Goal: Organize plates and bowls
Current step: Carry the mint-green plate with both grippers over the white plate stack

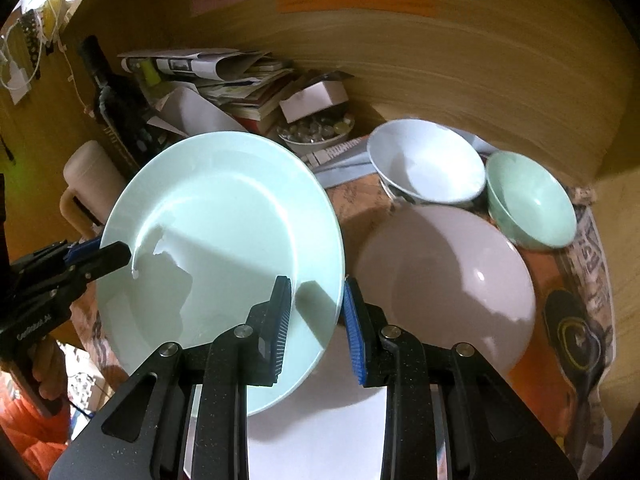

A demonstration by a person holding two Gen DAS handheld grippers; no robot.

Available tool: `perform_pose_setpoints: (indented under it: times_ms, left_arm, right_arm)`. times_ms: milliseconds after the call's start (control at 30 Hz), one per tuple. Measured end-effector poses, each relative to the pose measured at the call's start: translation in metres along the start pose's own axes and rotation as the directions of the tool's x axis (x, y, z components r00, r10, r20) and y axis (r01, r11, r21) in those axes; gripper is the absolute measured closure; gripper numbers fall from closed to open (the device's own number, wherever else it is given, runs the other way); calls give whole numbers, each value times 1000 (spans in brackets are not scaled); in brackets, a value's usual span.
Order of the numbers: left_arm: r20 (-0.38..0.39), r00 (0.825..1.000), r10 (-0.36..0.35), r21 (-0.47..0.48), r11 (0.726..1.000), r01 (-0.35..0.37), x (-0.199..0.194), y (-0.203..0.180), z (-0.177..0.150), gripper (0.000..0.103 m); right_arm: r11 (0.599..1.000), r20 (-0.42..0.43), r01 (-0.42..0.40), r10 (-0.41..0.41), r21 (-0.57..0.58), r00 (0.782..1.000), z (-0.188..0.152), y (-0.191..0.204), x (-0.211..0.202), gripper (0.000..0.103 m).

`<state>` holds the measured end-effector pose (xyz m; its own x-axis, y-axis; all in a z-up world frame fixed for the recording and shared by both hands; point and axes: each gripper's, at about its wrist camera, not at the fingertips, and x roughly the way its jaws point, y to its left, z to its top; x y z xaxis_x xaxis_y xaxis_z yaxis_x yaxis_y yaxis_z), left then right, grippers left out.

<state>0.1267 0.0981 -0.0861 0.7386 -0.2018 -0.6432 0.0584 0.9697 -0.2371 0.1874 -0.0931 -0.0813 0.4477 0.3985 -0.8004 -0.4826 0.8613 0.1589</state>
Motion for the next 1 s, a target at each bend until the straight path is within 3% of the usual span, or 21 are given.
perform_pose_setpoints:
  times_ms: [1000]
  left_arm:
    - [-126,992,10,6,1000,-9,4,-58,-59,79]
  right_arm:
    - [996,-21,-65,66,61,998,-81,-35,-24,79]
